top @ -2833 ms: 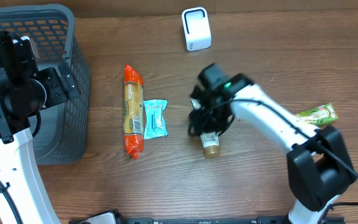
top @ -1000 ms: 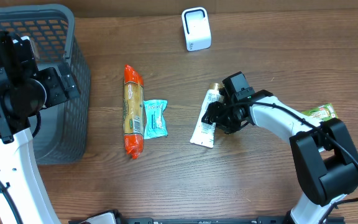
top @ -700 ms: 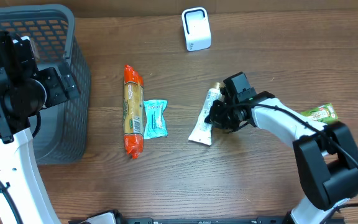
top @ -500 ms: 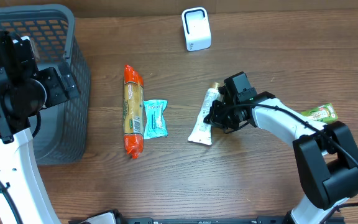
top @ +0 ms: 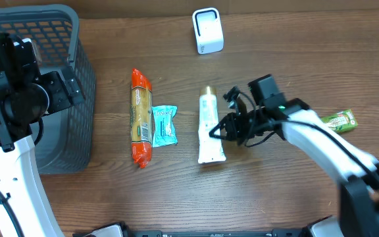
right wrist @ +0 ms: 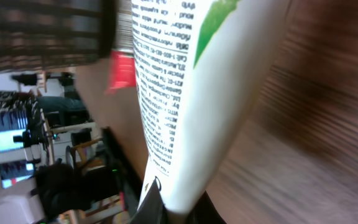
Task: Scan the item barcode
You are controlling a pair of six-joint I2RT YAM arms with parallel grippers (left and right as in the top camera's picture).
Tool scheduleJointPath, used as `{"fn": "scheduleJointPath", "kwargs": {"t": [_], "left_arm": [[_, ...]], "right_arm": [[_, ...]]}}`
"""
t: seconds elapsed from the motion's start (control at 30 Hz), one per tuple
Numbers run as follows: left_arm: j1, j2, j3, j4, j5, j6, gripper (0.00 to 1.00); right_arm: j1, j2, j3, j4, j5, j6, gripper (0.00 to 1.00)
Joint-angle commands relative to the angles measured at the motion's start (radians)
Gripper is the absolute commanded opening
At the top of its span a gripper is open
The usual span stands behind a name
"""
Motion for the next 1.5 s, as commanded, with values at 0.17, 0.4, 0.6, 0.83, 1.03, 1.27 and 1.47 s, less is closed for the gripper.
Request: {"fn": "scheduleJointPath", "kwargs": {"t": [0.17, 0.4, 0.6, 0.83, 1.03, 1.27, 1.47], "left_arm": [[0.001, 0.002, -0.002, 0.004, 0.008, -0.007, 1.0], [0.001, 0.002, -0.003, 0.004, 0.008, -0.007, 1.0], [0.001, 0.002, -0.002, 0.004, 0.008, -0.007, 1.0], [0.001, 0.002, -0.002, 0.004, 0.008, -0.007, 0.99], [0.001, 0.002, -0.002, 0.004, 0.008, -0.007, 1.0], [0.001, 0.002, -0.003, 0.004, 0.008, -0.007, 1.0], [0.001, 0.002, -0.002, 0.004, 0.008, -0.007, 1.0]], "right_arm": [[-0.042, -0.362, 0.027, 0.006, -0.132, 0.026, 0.04], [-0.08, -0.506, 0.052, 0.001, -0.143, 0.08, 0.04], [-0.08, -0.542, 0.053, -0.028, -0.188, 0.081, 0.04], [-0.08, -0.541, 0.053, -0.035, -0.186, 0.08, 0.04], [-0.08, -0.541, 0.053, -0.036, -0.182, 0.077, 0.04], [-0.08, -0.541, 0.053, -0.046, -0.152, 0.077, 0.04], [-0.079, -0.541, 0.053, -0.047, -0.137, 0.077, 0.04]]}}
